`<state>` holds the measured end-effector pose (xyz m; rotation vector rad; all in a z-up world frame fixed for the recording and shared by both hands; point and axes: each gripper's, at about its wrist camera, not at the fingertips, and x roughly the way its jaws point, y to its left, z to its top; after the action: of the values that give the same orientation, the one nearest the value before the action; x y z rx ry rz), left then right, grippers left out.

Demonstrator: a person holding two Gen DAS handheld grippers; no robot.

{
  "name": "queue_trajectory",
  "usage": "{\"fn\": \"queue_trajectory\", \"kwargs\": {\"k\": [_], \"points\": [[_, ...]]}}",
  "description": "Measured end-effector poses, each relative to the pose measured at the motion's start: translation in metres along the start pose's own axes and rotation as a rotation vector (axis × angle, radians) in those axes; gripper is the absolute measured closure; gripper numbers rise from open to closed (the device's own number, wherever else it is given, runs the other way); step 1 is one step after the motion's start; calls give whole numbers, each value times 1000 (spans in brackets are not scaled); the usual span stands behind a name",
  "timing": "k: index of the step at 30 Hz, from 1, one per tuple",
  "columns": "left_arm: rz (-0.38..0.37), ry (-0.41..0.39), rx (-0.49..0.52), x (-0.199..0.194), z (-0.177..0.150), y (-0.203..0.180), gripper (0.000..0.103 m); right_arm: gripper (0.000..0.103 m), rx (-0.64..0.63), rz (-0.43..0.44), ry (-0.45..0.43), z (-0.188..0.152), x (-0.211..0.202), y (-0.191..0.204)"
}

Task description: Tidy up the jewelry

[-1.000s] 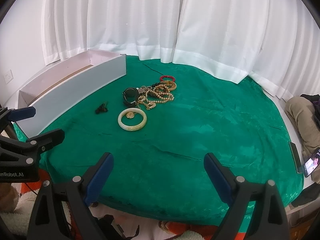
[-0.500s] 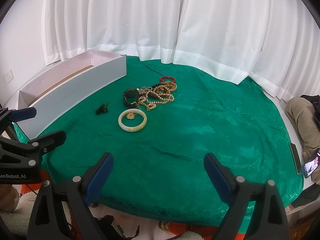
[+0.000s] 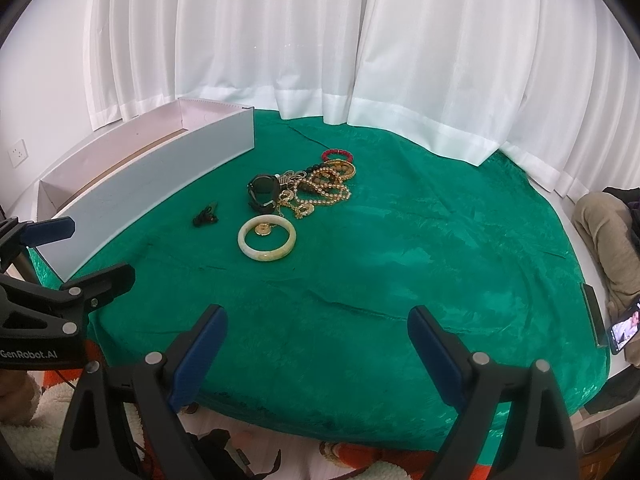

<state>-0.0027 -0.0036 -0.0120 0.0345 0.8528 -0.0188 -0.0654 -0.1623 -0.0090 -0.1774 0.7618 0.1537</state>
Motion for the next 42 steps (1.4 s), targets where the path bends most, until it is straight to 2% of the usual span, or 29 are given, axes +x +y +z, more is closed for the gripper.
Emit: {"fn": "queue_trajectory", "kwargs": {"k": [28, 42], "points": [[3, 6, 3, 5, -5, 2, 1, 9, 2, 6, 9, -5, 4, 3], [7, 38, -54, 21, -8, 28, 1, 10, 27, 24, 40, -10, 19, -5]]}}
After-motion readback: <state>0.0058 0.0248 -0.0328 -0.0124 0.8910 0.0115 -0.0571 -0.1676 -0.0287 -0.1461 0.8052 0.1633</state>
